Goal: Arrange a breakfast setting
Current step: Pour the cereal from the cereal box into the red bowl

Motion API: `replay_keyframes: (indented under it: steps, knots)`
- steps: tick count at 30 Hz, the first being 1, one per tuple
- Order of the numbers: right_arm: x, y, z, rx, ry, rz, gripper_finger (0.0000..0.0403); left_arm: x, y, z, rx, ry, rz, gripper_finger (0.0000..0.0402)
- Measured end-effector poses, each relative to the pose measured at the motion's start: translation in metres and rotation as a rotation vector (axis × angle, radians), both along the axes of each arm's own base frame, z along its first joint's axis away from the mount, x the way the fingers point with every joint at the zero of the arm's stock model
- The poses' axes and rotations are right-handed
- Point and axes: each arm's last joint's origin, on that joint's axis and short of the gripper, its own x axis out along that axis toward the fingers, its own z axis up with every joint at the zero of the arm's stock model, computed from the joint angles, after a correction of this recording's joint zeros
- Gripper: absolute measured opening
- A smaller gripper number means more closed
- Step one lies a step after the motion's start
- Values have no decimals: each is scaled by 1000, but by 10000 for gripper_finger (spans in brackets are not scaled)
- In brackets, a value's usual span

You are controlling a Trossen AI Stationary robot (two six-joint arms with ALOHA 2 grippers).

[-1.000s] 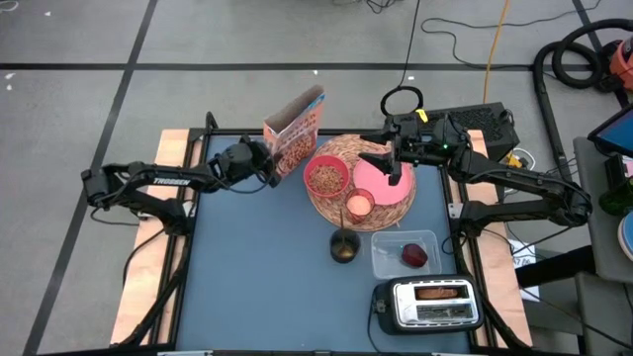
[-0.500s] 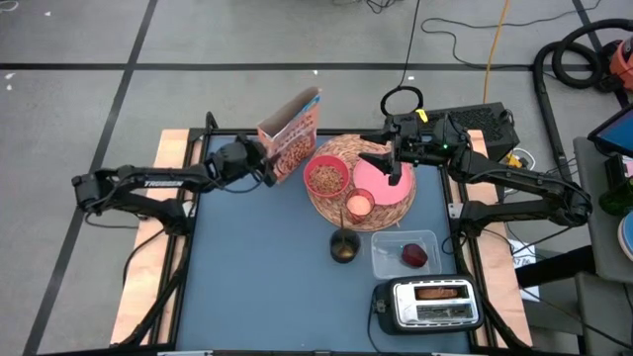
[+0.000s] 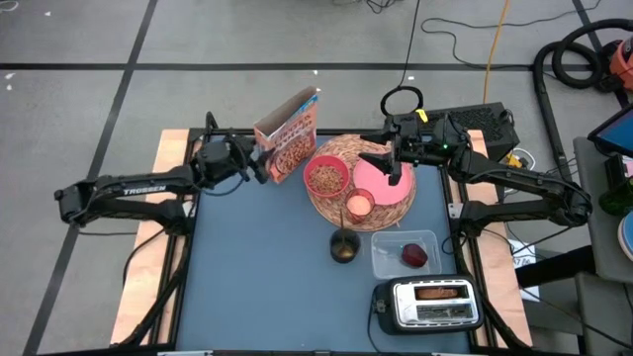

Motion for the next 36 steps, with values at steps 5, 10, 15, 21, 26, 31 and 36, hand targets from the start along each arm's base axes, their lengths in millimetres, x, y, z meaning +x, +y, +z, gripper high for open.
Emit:
replay_keyframes:
  steps: [5, 10, 15, 21, 26, 31, 36]
  knots:
    - [0, 0, 0, 0, 0, 0, 267, -5, -6, 11, 20, -53, -14, 230]
    - [0, 0, 0, 0, 0, 0, 267, -10, -10, 18, 38, -93, -25, 230]
    - [0, 0, 0, 0, 0, 0, 267, -11, -12, 19, 36, -92, -29, 230]
    - [0, 0, 0, 0, 0, 0, 267, -12, -12, 10, -2, -13, -29, 230]
    - [0, 0, 0, 0, 0, 0, 267, -12, -12, 10, -22, -22, -24, 230]
    - [0, 0, 0, 0, 0, 0, 267, -12, -12, 10, -17, -20, -25, 230]
    - [0, 0, 0, 0, 0, 0, 267, -12, -12, 10, -9, -15, -26, 230]
